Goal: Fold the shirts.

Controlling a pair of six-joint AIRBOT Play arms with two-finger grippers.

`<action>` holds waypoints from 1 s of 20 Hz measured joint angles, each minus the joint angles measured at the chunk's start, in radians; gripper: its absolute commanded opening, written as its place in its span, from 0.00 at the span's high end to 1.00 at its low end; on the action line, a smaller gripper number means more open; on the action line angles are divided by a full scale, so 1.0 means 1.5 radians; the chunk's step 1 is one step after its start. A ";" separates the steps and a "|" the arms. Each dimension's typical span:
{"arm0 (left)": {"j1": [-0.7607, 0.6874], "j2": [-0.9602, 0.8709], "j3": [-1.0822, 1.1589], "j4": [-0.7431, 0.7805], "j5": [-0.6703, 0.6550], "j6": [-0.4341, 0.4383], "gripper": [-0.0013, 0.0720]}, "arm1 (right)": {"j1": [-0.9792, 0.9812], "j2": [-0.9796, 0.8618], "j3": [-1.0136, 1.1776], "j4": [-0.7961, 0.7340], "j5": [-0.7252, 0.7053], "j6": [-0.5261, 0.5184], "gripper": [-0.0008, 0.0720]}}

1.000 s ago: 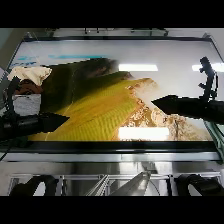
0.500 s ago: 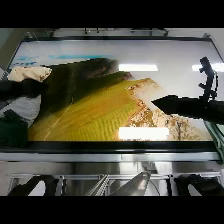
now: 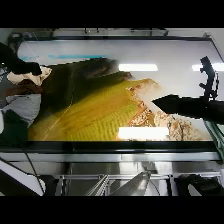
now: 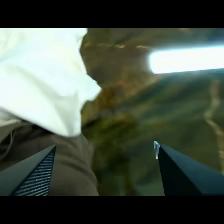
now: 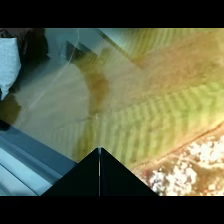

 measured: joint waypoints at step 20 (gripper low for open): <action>-0.114 -0.125 0.046 0.025 -0.054 0.001 0.95 | 0.001 -0.001 0.000 0.000 -0.001 -0.010 0.96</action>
